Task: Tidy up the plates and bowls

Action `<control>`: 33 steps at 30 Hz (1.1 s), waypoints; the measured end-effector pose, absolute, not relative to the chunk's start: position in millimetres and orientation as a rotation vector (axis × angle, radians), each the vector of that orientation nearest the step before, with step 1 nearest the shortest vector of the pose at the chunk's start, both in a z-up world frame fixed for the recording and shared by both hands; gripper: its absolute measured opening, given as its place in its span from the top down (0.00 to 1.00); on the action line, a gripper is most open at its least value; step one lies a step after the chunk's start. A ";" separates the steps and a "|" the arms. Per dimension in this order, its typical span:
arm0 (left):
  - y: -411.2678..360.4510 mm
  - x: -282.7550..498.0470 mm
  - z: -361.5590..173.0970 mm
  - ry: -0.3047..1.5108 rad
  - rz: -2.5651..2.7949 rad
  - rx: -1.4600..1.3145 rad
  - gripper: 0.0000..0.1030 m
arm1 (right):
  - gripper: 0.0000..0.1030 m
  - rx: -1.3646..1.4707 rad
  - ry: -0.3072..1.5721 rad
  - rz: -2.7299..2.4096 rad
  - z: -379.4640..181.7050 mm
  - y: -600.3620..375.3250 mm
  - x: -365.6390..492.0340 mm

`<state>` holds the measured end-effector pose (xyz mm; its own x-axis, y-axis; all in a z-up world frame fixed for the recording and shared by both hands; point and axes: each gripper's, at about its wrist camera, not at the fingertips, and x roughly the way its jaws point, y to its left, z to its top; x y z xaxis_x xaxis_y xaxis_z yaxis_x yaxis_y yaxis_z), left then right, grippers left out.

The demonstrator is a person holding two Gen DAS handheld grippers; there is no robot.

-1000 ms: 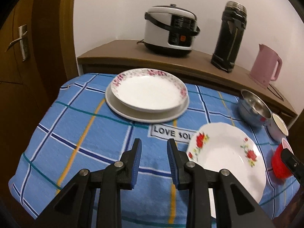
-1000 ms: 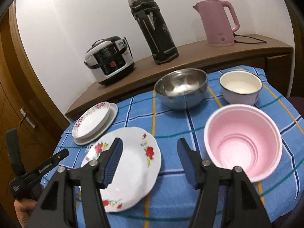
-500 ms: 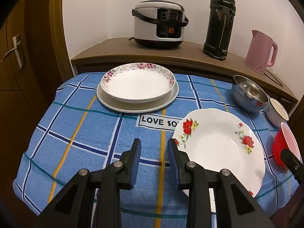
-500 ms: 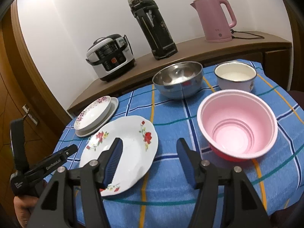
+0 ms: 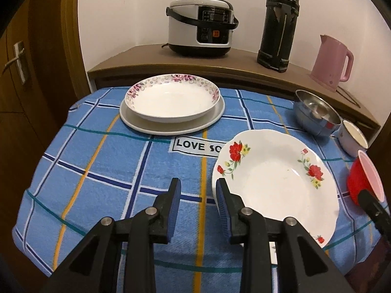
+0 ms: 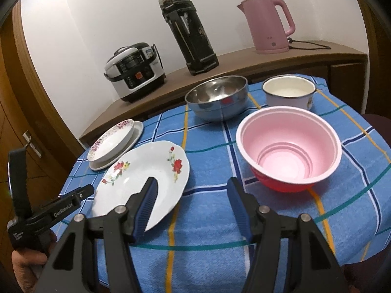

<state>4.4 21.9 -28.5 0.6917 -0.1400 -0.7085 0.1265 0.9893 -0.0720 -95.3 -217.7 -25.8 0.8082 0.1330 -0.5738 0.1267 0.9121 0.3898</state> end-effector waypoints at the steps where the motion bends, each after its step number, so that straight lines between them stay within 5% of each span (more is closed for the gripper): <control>1: 21.2 4.7 -29.2 0.794 -0.151 -0.019 0.67 | 0.42 0.425 0.631 0.003 -26.5 -217.0 -94.5; 5: 20.7 9.0 -32.6 0.794 -0.142 -0.021 0.45 | 0.42 0.434 0.648 0.014 -33.3 -214.1 -88.2; 10: 21.9 15.0 -33.6 0.797 -0.149 -0.046 0.44 | 0.42 0.442 0.676 0.025 -41.5 -212.4 -76.8; 14: 14.9 20.2 -39.3 0.822 -0.161 -0.040 0.44 | 0.53 0.461 0.709 0.049 -47.9 -213.0 -67.6; 33: -1.0 35.2 -54.5 0.873 -0.176 -0.024 0.44 | 0.58 0.462 0.747 0.081 -58.7 -205.3 -44.0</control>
<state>35.2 -1.0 -54.5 0.6289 -0.1635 -0.7601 0.1436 0.9852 -0.0931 -44.0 -205.3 -58.7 0.7353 0.2321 -0.6368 0.0911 0.8972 0.4322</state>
